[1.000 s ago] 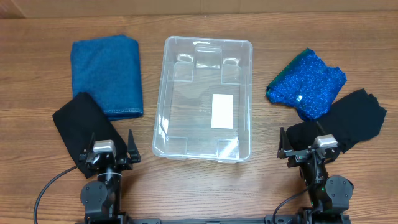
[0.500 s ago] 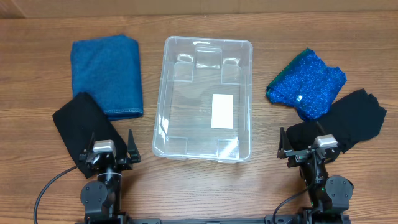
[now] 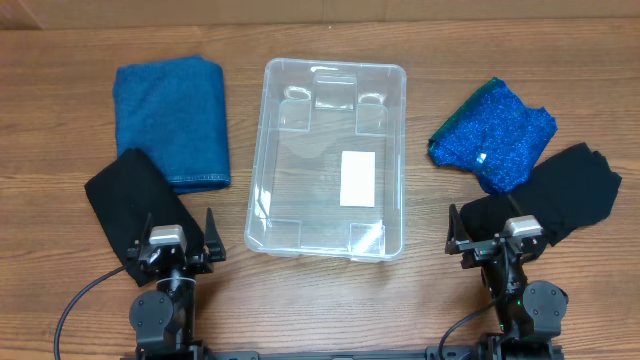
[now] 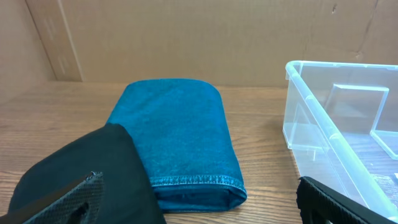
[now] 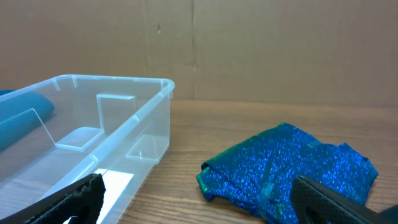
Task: Pack container
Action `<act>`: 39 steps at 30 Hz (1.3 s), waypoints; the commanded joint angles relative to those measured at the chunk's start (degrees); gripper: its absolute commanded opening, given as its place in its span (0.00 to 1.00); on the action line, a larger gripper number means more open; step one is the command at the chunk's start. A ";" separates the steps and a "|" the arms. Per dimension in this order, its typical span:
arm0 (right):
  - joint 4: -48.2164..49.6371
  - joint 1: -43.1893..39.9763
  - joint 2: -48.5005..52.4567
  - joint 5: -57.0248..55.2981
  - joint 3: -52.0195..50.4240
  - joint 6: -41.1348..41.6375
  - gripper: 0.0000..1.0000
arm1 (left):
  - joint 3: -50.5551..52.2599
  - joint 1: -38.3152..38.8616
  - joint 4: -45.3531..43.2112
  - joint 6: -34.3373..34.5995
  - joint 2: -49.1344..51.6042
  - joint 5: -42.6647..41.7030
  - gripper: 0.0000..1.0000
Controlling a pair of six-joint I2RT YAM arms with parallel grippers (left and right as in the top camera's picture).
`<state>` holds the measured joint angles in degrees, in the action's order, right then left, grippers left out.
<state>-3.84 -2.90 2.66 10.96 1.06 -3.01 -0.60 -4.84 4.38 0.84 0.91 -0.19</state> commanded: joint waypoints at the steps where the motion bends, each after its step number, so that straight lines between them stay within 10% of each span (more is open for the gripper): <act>1: -0.61 0.33 0.11 -0.15 -0.31 0.22 1.00 | 0.33 0.35 -0.13 -1.55 -0.61 2.12 1.00; 12: -1.22 0.26 5.22 -8.41 9.11 6.45 1.00 | -6.05 0.35 -2.60 8.31 -0.04 1.73 1.00; 22: -20.57 0.26 45.07 -10.91 46.07 6.47 1.00 | -29.16 0.35 -1.07 5.14 22.03 2.23 1.00; 29: -40.61 0.15 70.62 -4.37 73.05 6.45 1.00 | -53.42 0.35 20.92 5.14 46.36 2.05 1.00; 39: -40.96 -17.92 82.29 3.89 77.02 11.39 1.00 | -64.59 0.35 38.36 5.14 54.95 3.67 1.00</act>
<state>-44.99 -14.63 80.01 8.93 76.62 7.35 -63.44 -4.84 42.48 6.90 55.53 2.42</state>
